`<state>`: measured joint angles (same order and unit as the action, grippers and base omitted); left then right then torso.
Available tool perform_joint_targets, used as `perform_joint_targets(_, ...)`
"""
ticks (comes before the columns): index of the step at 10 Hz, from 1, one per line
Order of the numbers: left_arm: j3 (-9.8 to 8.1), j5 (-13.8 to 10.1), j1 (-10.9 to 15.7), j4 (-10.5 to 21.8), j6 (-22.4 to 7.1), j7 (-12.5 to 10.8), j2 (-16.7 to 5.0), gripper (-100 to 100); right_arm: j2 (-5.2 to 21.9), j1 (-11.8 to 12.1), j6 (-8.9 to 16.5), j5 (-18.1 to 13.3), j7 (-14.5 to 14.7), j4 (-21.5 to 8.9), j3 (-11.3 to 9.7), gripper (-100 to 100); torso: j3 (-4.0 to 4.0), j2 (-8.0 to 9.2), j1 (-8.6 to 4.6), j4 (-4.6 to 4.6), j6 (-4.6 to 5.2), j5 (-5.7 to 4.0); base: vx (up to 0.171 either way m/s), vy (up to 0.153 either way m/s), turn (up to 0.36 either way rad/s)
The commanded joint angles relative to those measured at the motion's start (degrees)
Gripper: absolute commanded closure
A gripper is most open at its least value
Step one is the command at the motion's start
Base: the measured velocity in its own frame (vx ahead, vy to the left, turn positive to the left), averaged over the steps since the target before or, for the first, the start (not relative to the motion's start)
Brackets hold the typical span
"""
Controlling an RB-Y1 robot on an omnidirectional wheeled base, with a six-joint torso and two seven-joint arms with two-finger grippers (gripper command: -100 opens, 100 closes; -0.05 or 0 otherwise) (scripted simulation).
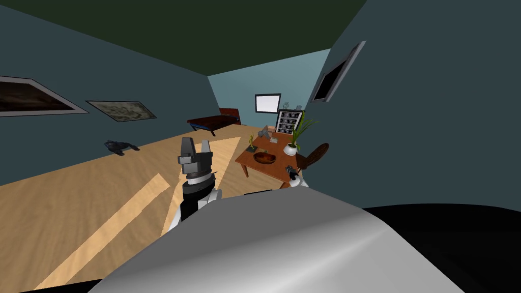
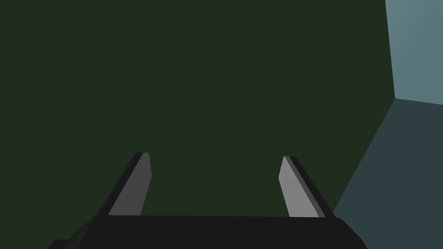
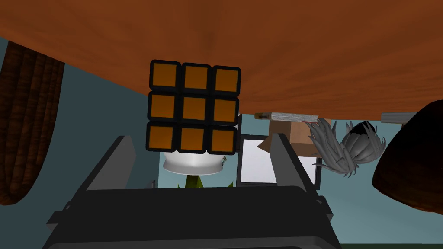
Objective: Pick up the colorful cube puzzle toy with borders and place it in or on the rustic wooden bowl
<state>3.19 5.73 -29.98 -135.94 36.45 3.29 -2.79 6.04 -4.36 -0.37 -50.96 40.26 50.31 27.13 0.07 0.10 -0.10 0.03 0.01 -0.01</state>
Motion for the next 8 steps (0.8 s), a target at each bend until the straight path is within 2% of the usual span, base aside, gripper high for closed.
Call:
perform_joint_targets(1,0.00,0.00,0.00,0.00,0.00,0.00,0.00,0,-0.54,-0.43,-0.33,-0.45,0.88,-0.17,2.69,-100,0.00,0.00,0.00,0.00,0.00,0.00,-0.029,-0.034,0.079)
perform_joint_targets(2,0.00,0.00,-0.01,0.00,0.00,0.00,0.00,0,-1.67,-1.39,-0.91,-1.39,2.42,-0.59,5.41,-100,-0.01,-0.01,0.00,-0.01,0.03,0.01,-0.033,-0.032,0.128)
perform_joint_targets(3,0.00,0.00,0.00,0.00,0.00,0.00,0.00,0,-1.67,-1.39,-0.91,-1.39,2.42,-0.59,6.20,-100,0.00,-0.01,0.01,0.00,0.01,0.00,-0.025,-0.030,0.090)
perform_joint_targets(4,0.00,0.00,-0.01,0.00,0.00,0.00,0.00,0,-2.80,-2.34,-1.49,-2.33,3.95,-1.00,8.91,-100,-0.01,-0.03,0.01,-0.01,0.03,0.01,-0.027,-0.040,0.176)
perform_joint_targets(5,0.00,0.00,0.00,0.00,0.00,0.00,0.00,0,-2.80,-2.34,-1.49,-2.33,3.95,-1.00,9.72,-100,-0.01,-0.02,-0.02,0.00,0.01,0.00,-0.023,-0.037,0.074)
perform_joint_targets(8,0.00,0.00,-0.01,0.00,0.00,0.00,0.00,0,-5.05,-4.25,-2.65,-4.21,7.03,-1.83,14.72,-100,-0.02,-0.04,0.00,-0.01,0.04,0.00,-0.029,-0.032,0.120)
